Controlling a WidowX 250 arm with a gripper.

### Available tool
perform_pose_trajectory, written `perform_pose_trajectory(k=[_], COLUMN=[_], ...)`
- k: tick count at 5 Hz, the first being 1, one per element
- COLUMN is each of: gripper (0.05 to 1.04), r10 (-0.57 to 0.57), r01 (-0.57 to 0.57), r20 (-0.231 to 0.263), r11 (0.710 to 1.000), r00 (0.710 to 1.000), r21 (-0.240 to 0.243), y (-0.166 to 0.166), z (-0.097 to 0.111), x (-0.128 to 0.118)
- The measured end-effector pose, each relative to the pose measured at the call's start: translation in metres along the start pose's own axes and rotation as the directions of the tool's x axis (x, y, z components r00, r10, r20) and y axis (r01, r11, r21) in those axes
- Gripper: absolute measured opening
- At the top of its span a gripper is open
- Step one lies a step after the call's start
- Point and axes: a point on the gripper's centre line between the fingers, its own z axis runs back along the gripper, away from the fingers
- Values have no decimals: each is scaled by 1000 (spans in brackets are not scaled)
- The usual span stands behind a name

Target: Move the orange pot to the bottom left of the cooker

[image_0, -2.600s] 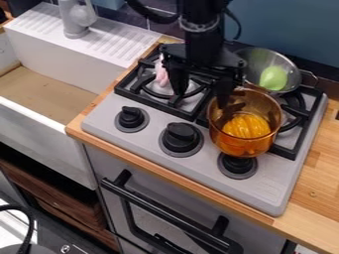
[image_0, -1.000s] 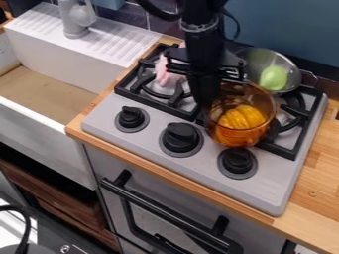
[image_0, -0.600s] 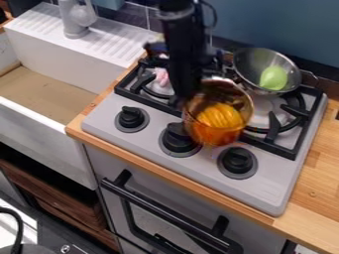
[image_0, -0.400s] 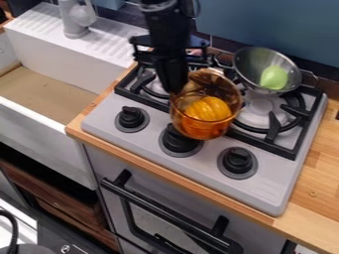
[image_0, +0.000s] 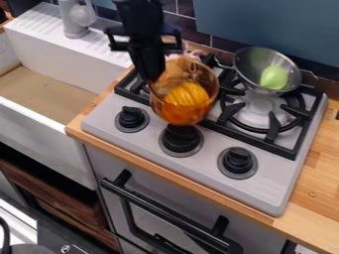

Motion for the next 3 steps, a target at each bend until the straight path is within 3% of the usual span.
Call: perform_pose_trajectory(k=[3], gripper=[59], r10=[-4], r01=[4], r20=[17], r11=[1000], r00=[1000], r21=[1], y=[31], z=[-3], x=[14])
